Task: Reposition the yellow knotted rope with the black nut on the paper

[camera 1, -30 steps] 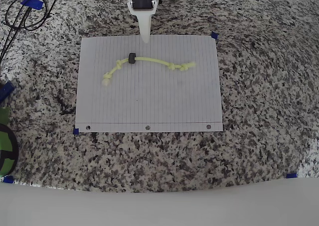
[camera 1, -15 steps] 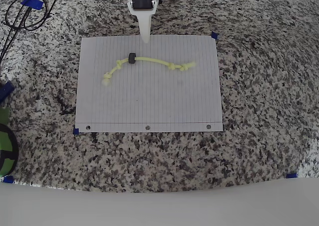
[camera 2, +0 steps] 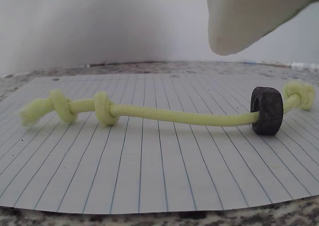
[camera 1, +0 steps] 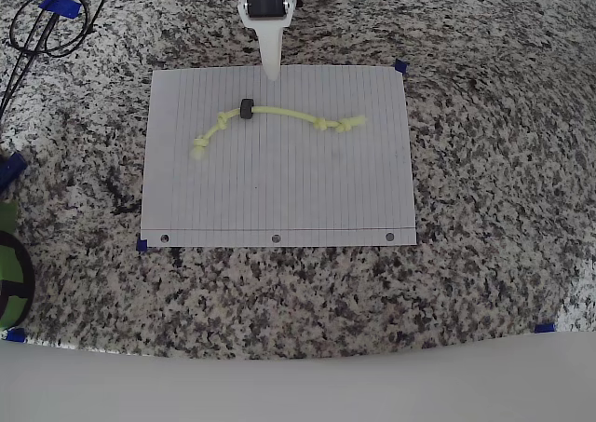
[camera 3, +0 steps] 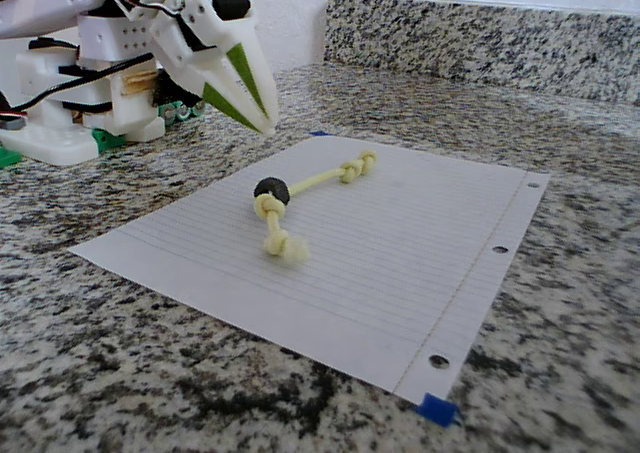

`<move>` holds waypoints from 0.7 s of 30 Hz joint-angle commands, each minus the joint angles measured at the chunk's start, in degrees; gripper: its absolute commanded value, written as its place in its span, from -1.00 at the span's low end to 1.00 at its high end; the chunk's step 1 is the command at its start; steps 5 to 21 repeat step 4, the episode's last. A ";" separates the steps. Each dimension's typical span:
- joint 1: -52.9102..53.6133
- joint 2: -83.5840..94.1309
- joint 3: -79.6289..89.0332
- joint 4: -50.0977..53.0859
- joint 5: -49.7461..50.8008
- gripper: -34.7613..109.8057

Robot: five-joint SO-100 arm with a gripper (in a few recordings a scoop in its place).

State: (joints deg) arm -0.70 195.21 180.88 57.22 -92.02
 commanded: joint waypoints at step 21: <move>-0.26 0.18 2.81 -0.18 -0.09 -0.48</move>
